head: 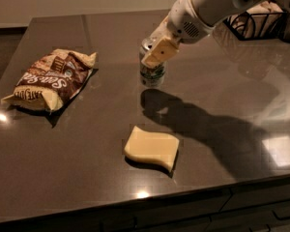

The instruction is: Move 7up can near sponge

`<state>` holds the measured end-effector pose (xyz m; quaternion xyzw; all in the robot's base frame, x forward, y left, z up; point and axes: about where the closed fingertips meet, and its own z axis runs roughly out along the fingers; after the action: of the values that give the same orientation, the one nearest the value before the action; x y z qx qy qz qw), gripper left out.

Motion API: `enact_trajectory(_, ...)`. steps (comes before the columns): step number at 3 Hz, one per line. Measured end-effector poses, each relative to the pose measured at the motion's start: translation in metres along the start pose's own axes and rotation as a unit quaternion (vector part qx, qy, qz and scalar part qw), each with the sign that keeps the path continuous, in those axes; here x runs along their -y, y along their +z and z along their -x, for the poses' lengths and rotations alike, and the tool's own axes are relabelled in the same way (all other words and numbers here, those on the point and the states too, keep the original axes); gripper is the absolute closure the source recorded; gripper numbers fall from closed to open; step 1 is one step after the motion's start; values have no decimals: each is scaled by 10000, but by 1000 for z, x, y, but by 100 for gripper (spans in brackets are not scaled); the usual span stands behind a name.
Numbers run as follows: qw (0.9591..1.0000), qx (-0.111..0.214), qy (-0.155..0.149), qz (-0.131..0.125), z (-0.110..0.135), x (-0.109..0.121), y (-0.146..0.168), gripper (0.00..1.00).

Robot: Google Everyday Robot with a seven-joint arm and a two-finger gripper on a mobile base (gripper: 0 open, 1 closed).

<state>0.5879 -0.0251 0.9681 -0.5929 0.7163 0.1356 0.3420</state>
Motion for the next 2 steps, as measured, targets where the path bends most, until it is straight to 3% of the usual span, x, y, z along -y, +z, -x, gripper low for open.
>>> enact_trajectory(2,9981,-10,-405,468,-10,-56,-9,100)
